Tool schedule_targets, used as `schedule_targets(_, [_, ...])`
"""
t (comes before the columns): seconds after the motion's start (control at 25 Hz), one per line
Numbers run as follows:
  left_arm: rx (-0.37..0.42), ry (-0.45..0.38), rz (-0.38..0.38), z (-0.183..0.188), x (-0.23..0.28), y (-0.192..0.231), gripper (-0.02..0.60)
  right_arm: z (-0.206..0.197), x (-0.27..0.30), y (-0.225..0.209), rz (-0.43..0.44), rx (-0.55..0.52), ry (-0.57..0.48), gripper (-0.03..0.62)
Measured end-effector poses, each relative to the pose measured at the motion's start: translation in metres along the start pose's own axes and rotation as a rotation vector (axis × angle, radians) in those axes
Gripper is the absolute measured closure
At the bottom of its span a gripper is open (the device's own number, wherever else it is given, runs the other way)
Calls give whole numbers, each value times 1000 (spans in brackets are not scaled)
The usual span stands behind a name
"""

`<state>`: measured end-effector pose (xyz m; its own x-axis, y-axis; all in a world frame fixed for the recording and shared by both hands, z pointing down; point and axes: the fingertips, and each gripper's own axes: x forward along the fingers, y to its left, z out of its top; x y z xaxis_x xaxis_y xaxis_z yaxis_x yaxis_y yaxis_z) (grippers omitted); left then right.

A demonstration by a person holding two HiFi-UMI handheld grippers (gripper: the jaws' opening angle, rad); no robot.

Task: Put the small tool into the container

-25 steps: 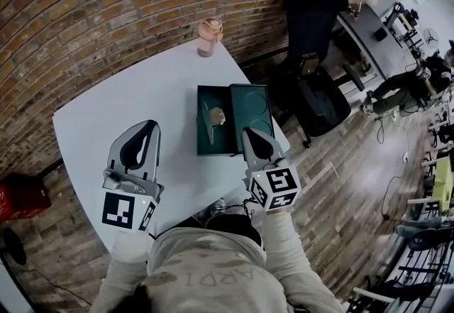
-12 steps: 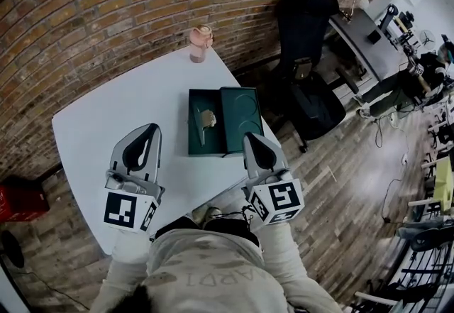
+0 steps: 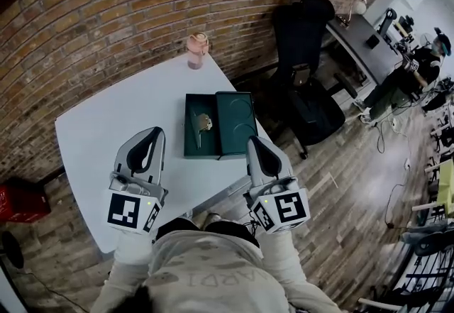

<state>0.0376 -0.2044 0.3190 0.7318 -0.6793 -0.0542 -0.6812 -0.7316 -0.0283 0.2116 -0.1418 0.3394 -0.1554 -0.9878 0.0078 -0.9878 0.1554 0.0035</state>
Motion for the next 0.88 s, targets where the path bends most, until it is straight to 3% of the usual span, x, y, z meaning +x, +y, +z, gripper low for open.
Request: schedule_targets(0.88, [16,-15,0,13,-5,-31,571,32,-27,0,14,-26,-95,583])
